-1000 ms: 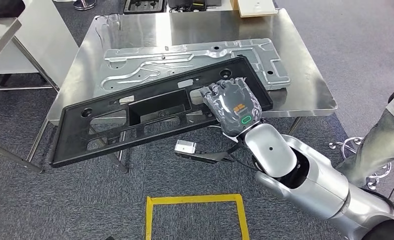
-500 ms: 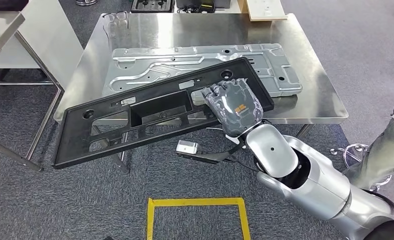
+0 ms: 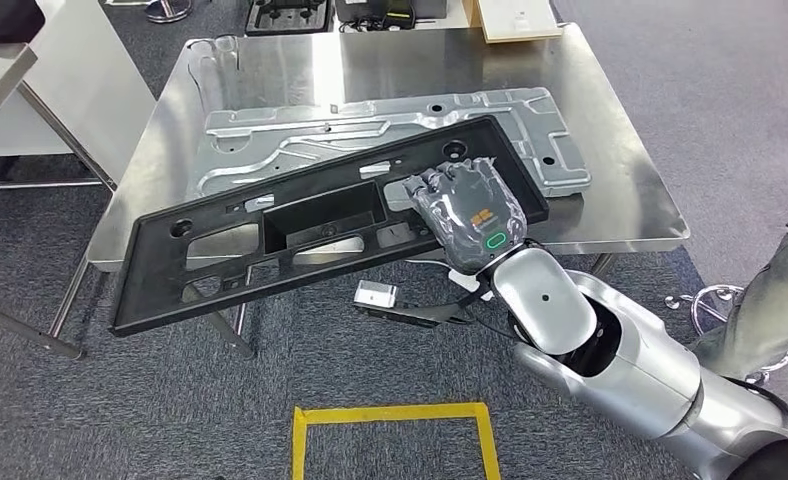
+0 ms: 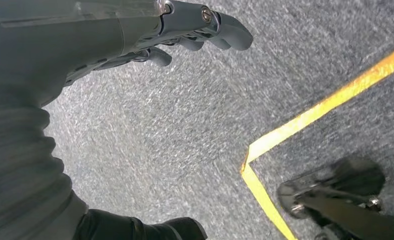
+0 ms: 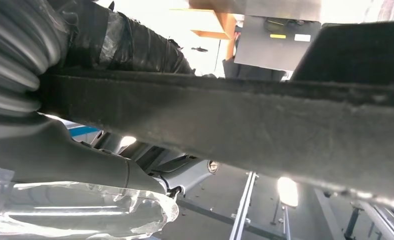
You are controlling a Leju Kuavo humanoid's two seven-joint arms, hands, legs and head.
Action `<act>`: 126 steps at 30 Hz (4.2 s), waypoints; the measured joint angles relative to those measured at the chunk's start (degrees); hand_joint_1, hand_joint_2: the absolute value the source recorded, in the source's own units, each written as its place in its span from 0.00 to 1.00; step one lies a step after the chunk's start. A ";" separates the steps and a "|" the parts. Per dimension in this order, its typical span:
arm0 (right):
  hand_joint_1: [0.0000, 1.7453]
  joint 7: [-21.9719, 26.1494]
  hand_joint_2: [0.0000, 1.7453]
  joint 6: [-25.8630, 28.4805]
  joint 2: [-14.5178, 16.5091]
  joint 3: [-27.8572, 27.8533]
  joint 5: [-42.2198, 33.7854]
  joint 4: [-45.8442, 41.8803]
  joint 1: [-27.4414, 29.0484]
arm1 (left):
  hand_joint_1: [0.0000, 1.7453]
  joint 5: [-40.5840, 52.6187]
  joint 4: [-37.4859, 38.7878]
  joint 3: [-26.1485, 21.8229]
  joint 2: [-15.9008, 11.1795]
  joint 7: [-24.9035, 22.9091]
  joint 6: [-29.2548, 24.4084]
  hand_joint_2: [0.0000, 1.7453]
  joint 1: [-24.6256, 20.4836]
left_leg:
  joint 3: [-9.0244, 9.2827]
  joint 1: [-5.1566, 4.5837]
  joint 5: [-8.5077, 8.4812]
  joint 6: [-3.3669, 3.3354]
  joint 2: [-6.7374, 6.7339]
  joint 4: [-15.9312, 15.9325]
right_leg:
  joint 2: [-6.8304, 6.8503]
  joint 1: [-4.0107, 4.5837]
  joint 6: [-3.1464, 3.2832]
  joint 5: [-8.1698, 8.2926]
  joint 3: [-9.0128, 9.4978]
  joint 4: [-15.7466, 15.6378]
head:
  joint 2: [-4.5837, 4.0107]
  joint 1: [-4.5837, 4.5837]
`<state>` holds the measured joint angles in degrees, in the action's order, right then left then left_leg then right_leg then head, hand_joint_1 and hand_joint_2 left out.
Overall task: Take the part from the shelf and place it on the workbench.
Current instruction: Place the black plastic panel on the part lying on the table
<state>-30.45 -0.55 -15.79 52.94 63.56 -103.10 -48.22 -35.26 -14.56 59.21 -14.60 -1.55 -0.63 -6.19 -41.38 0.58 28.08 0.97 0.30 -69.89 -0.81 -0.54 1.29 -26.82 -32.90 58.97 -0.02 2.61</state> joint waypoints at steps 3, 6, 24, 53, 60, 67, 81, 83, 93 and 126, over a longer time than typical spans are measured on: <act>1.00 -0.01 1.00 0.04 -0.09 0.00 0.00 0.00 -0.07 | 0.00 -0.03 0.00 -0.01 -0.02 -0.01 -0.01 1.00 -0.10 | 4.51 -0.24 -4.25 -0.60 0.00 9.83 | -0.07 0.10 -0.69 -1.11 1.26 -0.04 | -0.01 -0.04; 1.00 -0.02 1.00 0.14 -0.16 0.00 0.00 -0.02 -0.10 | 0.00 -0.04 -0.01 -0.02 -0.04 -0.01 -0.01 1.00 -0.26 | 5.47 -0.47 -3.28 -1.45 0.01 11.47 | -0.03 0.20 -1.52 -1.54 1.43 -0.30 | -0.01 -0.05; 1.00 -2.43 1.00 -0.39 -2.16 -0.25 -1.21 -0.15 0.69 | 0.00 -0.63 -0.02 -0.02 0.19 0.01 -0.08 1.00 0.00 | 10.27 -0.41 2.03 -1.08 0.20 11.15 | 0.21 0.35 -0.06 3.05 -3.40 -0.40 | 0.00 0.15; 1.00 -9.65 1.00 -2.08 -20.97 -11.31 -20.17 11.41 7.47 | 0.00 -0.91 -0.04 -0.02 0.15 2.54 -1.49 1.00 0.12 | 9.54 -0.83 0.66 -2.35 0.57 12.07 | 0.19 0.05 -1.31 3.36 -4.32 0.44 | -0.01 0.08; 1.00 -9.56 1.00 -1.84 -22.24 -13.54 -20.56 12.97 9.53 | 0.00 -1.14 -0.07 -0.02 0.17 2.86 -1.64 1.00 0.06 | -0.07 -0.59 6.06 -1.23 0.12 -4.81 | 0.22 -0.11 -0.01 1.83 -2.27 -0.03 | 0.00 0.40; 1.00 -4.55 1.00 0.86 -22.29 -13.88 -18.37 14.01 10.20 | 0.00 -1.27 -0.07 -0.01 -0.11 3.52 -1.98 1.00 -0.19 | 5.44 -1.47 -3.55 -3.34 0.13 11.51 | -0.14 0.15 -0.74 0.18 -0.33 -0.24 | 0.00 0.20; 1.00 7.97 1.00 -7.78 -17.69 -7.09 -8.81 13.74 6.96 | 0.00 -1.27 -0.32 0.00 -0.10 5.20 -3.18 1.00 -0.67 | 8.36 -0.23 0.31 -1.77 0.40 10.49 | 0.32 -1.05 -2.92 2.23 -4.84 2.98 | -0.01 -0.32; 1.00 8.89 1.00 -9.19 -17.26 -5.65 -8.53 13.49 6.80 | 0.00 -1.53 -0.33 0.00 -0.15 5.39 -3.81 1.00 -0.70 | 8.12 -0.33 0.52 -1.30 0.34 10.39 | 0.12 -0.90 -1.98 1.75 -4.87 2.97 | -0.01 -0.27; 0.25 9.40 0.25 -11.33 -16.52 -1.57 -8.58 13.15 6.71 | 0.00 -2.80 -0.33 -0.04 -0.24 7.20 -3.76 1.00 -0.41 | 2.40 -0.91 2.52 -2.02 0.08 1.15 | 0.05 0.16 -0.18 1.19 -4.23 2.76 | 0.00 0.03; 0.00 -6.31 0.00 1.01 -20.97 -9.98 -12.47 9.71 11.49 | 0.00 -4.98 -0.32 -1.07 -0.52 8.28 -6.34 0.00 -0.04 | 6.29 -0.79 -0.44 -2.91 -0.21 8.20 | 0.05 -0.63 -1.22 0.95 -3.54 2.76 | 0.00 -0.08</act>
<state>-36.75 0.46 -36.75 42.95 51.09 -93.39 -36.73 -40.24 -14.88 58.15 -15.13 6.73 -6.98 -6.23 -35.10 -0.21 27.64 -1.94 0.08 -61.70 -0.76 -1.17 0.08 -25.88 -36.44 61.73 -0.02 2.53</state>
